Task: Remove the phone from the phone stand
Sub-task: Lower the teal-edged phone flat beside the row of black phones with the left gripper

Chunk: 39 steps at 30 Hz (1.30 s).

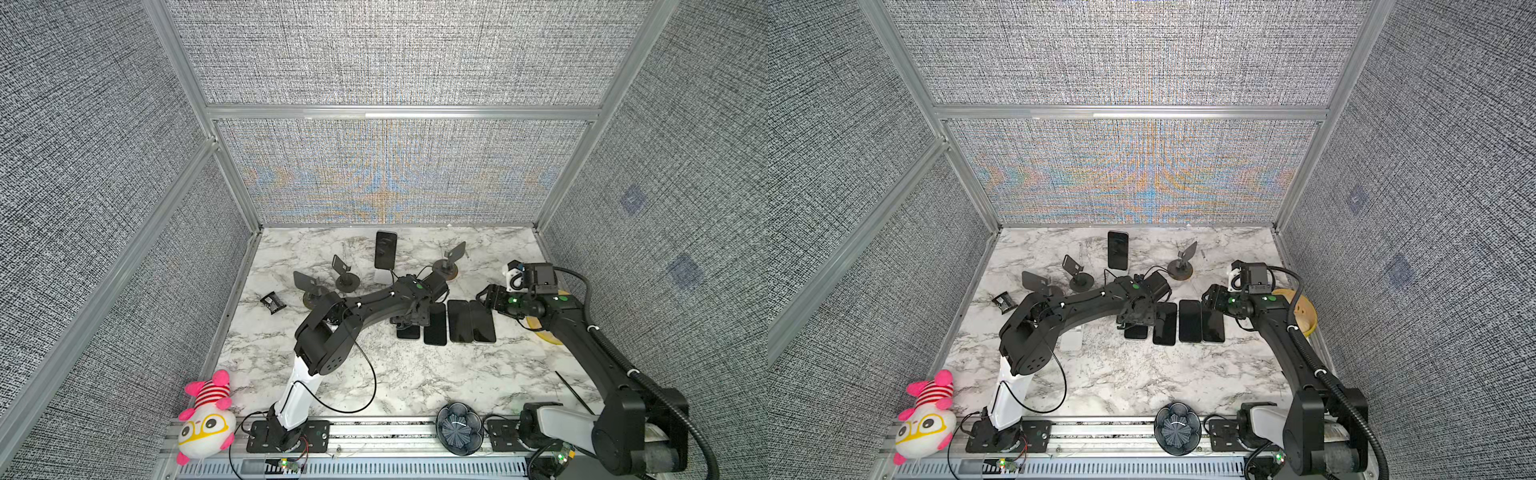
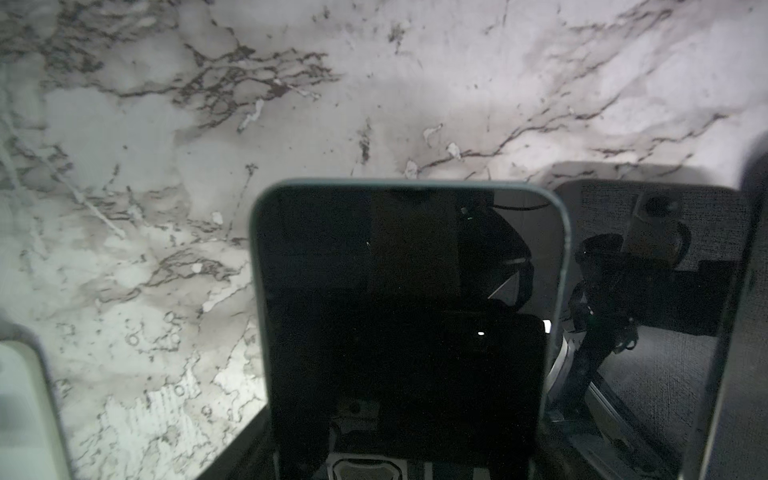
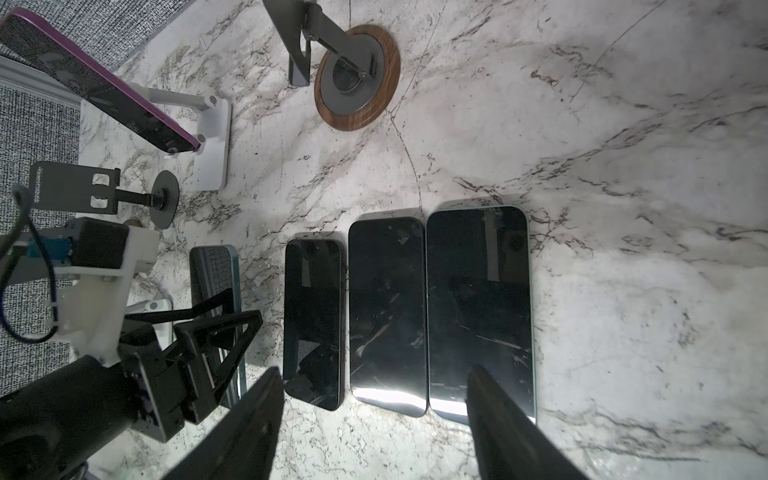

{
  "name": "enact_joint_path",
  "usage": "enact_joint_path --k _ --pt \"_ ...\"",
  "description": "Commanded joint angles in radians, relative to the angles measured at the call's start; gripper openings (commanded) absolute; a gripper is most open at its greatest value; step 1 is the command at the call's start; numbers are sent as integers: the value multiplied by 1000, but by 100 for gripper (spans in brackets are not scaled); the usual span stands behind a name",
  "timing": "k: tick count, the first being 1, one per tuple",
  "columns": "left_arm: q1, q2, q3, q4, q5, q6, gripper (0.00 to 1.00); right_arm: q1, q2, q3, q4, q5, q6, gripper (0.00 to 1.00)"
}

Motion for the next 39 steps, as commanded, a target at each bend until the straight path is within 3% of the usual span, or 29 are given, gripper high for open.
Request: enact_joint_path --k 1,25,34,39 --pt "-1 4 2 40 25 38 4 1 1 -6 11 -8 -7 70" --pt "-2 31 -19 47 40 29 14 1 -7 -17 15 -11 -5 70" --pt "-1 45 -19 50 55 25 37 1 -12 -19 14 -8 -9 70" --pt "-1 55 -16 53 63 23 41 1 -25 -16 -1 -7 -13 70"
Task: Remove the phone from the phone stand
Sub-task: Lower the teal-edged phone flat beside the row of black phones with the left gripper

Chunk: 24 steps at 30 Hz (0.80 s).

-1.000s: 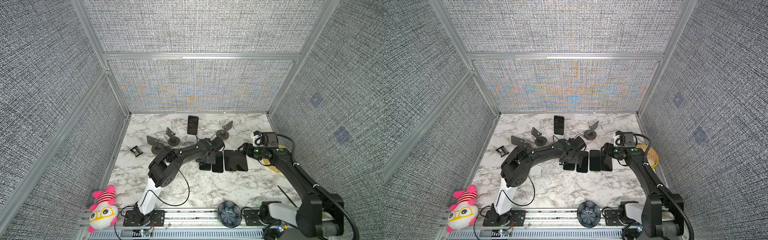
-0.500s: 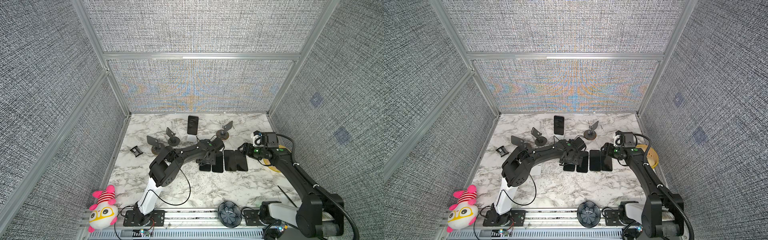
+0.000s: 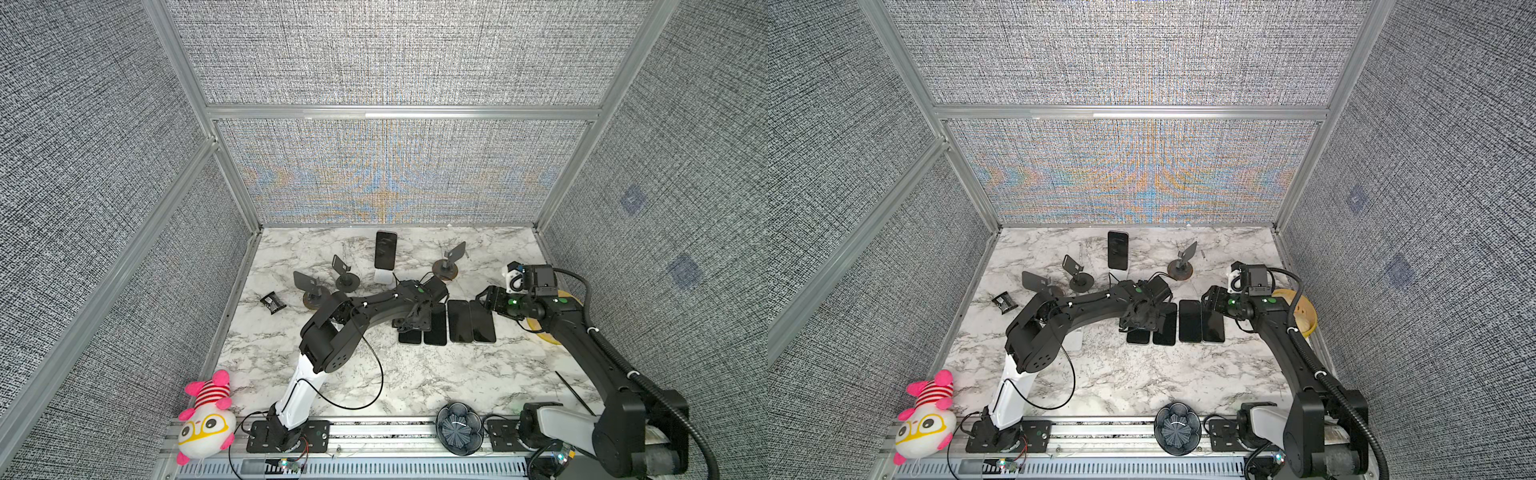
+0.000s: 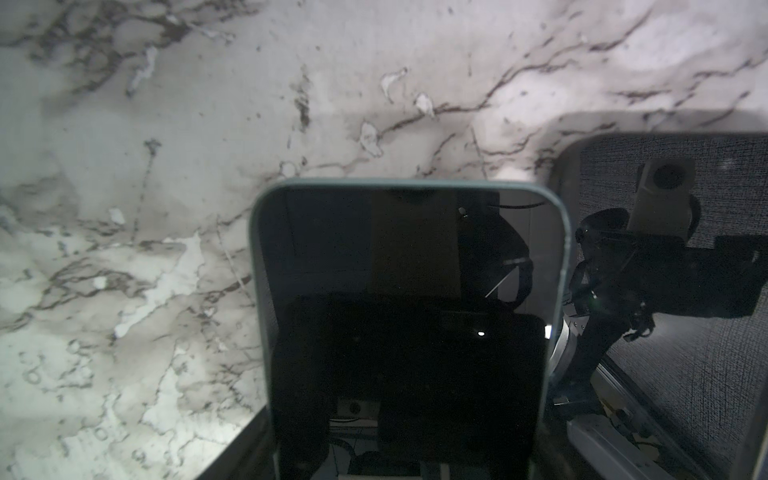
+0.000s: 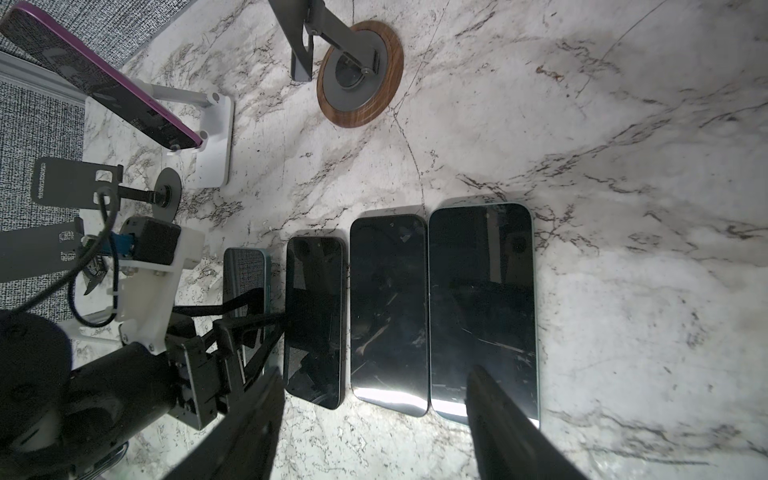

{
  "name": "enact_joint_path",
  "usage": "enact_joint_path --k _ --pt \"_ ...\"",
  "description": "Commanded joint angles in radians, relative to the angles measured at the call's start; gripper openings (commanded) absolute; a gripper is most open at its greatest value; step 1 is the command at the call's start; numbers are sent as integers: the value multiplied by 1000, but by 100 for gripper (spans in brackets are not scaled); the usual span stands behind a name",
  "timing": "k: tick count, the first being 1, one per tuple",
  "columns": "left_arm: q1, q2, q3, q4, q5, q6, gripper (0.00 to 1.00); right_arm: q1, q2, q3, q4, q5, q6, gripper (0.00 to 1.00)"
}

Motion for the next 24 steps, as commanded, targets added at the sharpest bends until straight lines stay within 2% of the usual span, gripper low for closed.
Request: enact_joint_path --k 1,14,20,24 --pt "0 13 4 11 12 4 41 1 -12 4 -11 4 -16 70" --pt "0 21 -1 27 36 7 63 1 -17 -1 -28 7 -27 70" --pt "0 20 -5 33 41 12 66 1 -17 2 -29 2 -26 70" --pt "0 20 -4 32 46 15 72 1 -18 5 -28 -1 -25 70"
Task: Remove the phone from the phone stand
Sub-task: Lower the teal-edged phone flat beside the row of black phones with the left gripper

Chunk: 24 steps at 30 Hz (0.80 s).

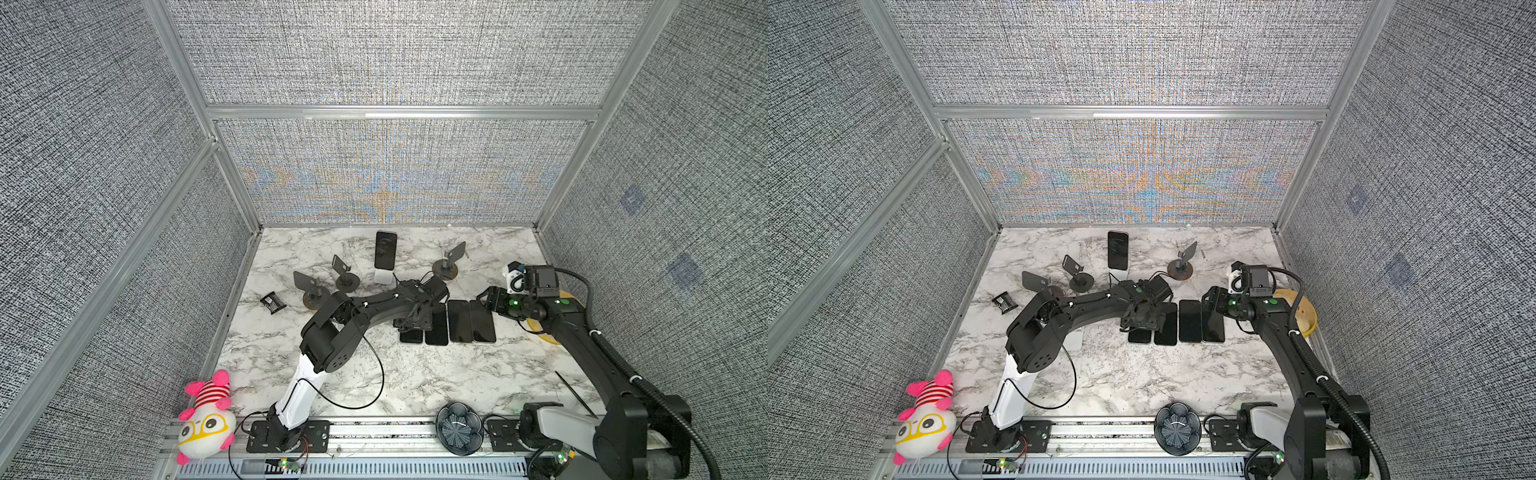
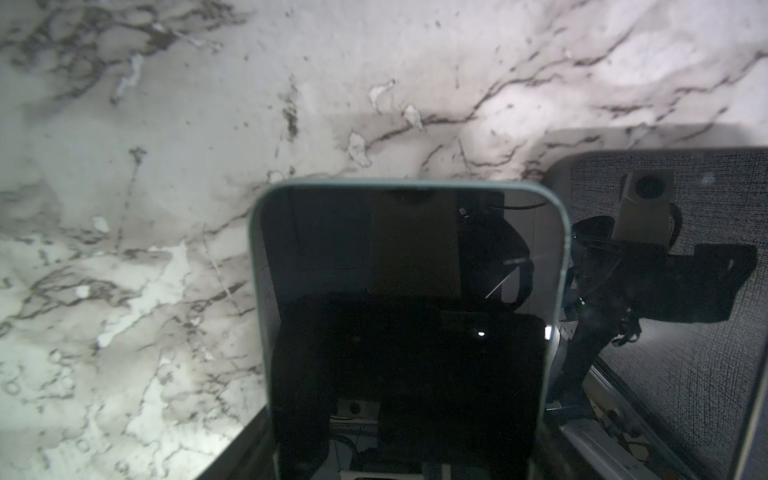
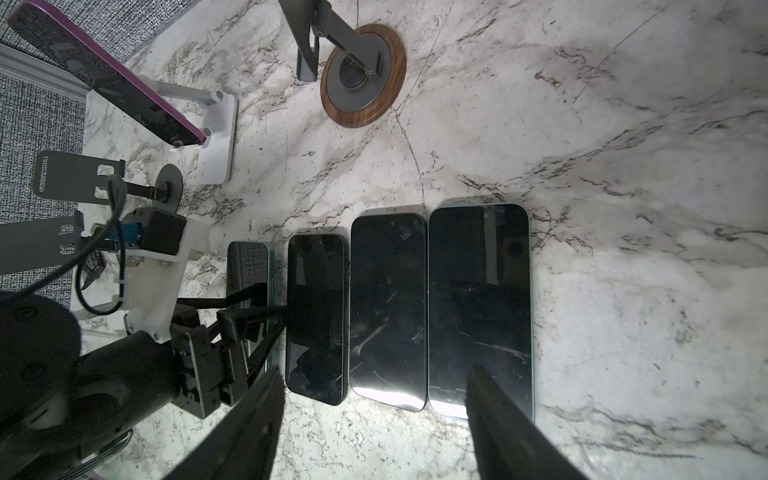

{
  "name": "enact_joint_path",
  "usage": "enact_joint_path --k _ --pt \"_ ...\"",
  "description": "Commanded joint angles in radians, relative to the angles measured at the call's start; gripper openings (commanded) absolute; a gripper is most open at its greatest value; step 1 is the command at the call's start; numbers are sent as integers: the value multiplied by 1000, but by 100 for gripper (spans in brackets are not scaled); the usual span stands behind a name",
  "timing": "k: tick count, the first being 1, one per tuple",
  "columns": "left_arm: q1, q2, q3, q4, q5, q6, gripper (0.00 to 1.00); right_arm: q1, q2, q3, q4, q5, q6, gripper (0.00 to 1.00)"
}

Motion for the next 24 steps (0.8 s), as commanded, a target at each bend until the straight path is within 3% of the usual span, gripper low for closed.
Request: enact_joint_path --k 1,8,24 --pt "0 14 -4 11 29 18 73 1 -1 7 -15 -4 -7 70" --pt "0 18 -2 15 49 20 82 1 -1 8 -16 -9 -9 70" --pt "1 -40 -57 70 144 -26 82 0 0 5 -18 -8 -14 70"
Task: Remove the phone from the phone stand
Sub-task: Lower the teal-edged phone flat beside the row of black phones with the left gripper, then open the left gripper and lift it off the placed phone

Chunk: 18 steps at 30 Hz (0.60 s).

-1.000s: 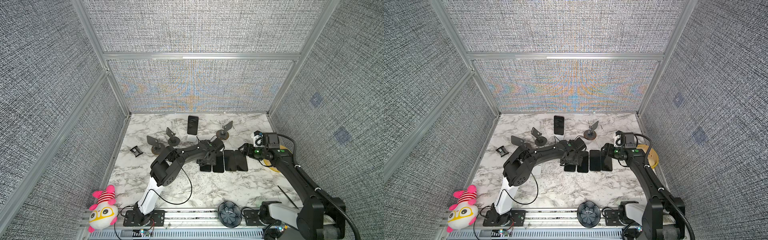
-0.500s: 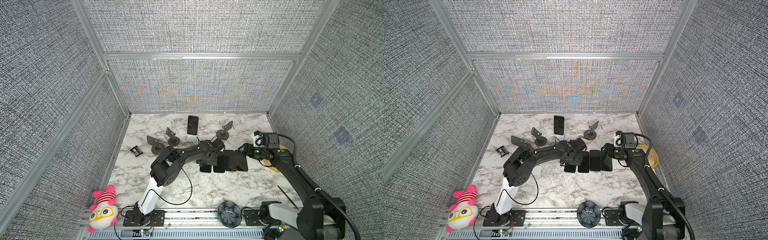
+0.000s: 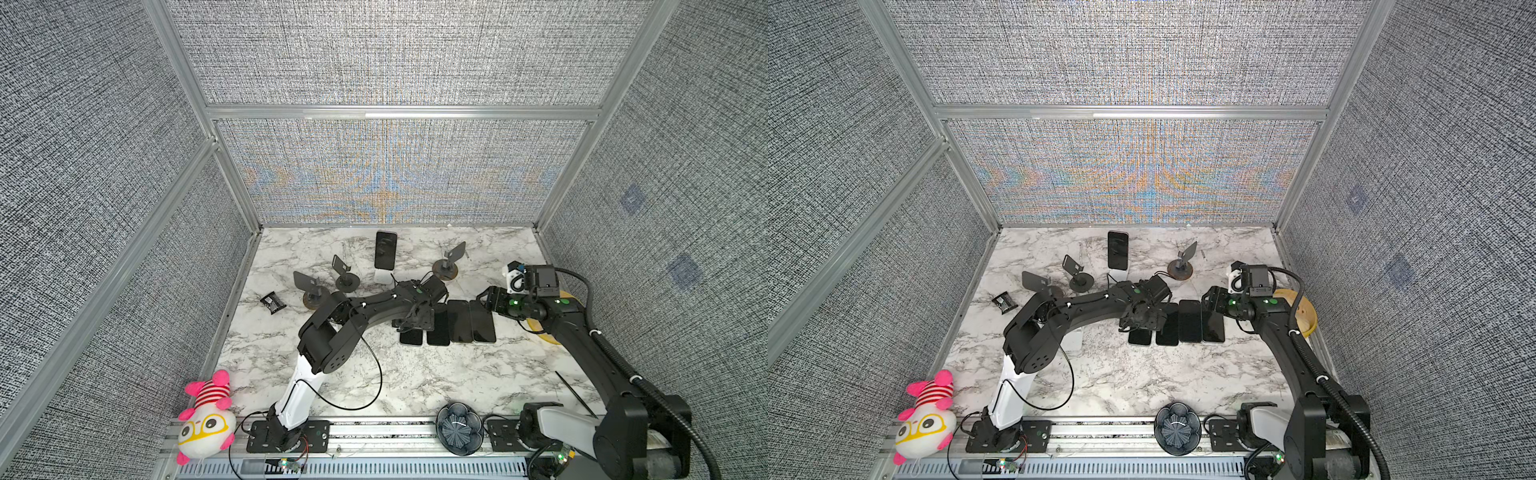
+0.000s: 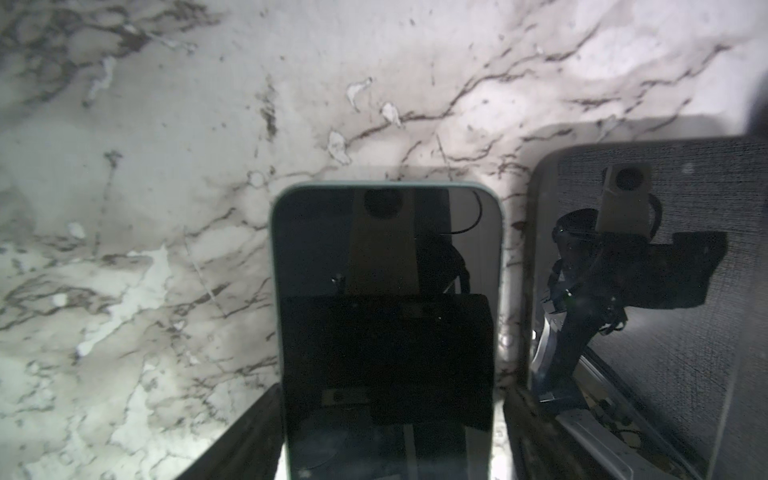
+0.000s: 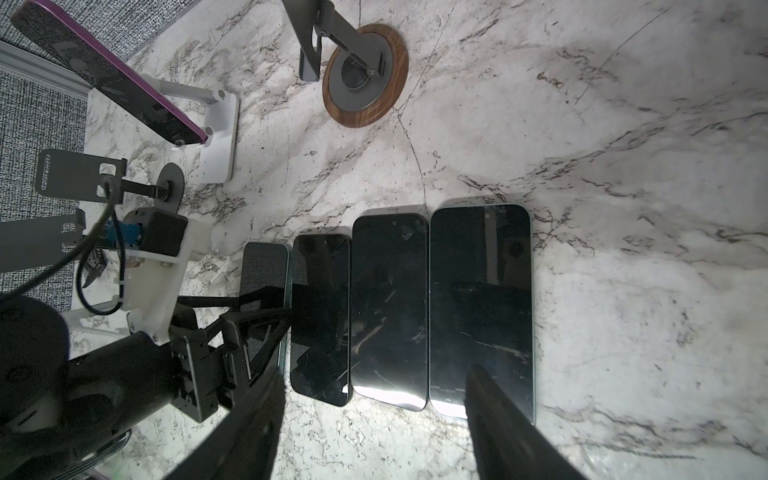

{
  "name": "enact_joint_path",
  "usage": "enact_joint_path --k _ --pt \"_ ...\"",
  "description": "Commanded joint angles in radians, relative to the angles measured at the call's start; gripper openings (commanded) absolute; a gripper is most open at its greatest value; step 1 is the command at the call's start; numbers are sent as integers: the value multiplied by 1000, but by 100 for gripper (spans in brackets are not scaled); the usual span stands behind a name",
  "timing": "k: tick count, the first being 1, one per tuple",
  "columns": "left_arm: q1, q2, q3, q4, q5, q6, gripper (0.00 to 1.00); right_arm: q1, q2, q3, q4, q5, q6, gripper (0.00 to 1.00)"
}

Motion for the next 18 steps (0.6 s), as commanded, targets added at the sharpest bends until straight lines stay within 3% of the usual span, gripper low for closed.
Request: enact_joint_path --k 1,10,18 --pt "-1 -28 -26 27 90 -29 82 0 -1 2 -15 -5 -11 69" --pt "15 -116 -29 -64 -33 36 79 1 -3 14 -28 -7 -14 69" --pt "52 -127 -133 -42 -39 -3 50 0 -8 17 -32 -4 -9 70"
